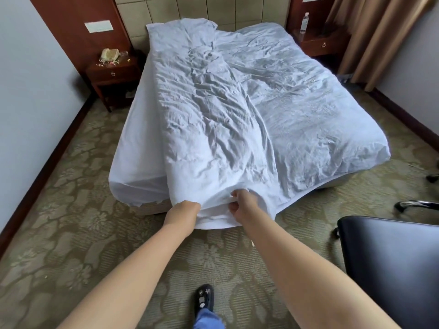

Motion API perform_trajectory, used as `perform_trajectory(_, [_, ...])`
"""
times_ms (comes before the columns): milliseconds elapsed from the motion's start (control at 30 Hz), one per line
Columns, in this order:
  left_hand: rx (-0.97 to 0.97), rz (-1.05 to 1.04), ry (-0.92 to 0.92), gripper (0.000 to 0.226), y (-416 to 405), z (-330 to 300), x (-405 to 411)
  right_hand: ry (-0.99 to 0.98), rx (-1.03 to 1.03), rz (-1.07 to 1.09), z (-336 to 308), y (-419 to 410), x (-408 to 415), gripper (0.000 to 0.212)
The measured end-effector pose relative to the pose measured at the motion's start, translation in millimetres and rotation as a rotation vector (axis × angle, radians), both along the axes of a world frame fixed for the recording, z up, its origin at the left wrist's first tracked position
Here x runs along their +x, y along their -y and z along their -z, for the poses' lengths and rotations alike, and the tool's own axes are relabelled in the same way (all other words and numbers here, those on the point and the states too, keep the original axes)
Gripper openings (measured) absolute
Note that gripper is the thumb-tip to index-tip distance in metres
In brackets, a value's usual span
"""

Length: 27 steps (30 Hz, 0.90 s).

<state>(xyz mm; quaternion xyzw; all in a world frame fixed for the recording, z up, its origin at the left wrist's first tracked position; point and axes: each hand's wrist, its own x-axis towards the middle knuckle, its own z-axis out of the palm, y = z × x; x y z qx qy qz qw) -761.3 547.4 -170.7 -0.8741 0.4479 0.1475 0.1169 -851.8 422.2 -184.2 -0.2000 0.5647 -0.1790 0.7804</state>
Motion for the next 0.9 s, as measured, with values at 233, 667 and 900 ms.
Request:
perform_trajectory(233, [-0.843, -0.568, 0.02, 0.014, -10, 18, 0, 0.037, -0.3, -0.078, -52, -9, -9, 0.054])
perform_trajectory(667, [-0.494, -0.489, -0.442, 0.027, -18, -6, 12, -0.239, -0.427, -0.066, -38, 26, -26, 0.055])
perform_trajectory(900, [-0.357, -0.171, -0.3, 0.041, -11, -72, -1, -0.301, -1.409, -0.015, -136, 42, -18, 0.056])
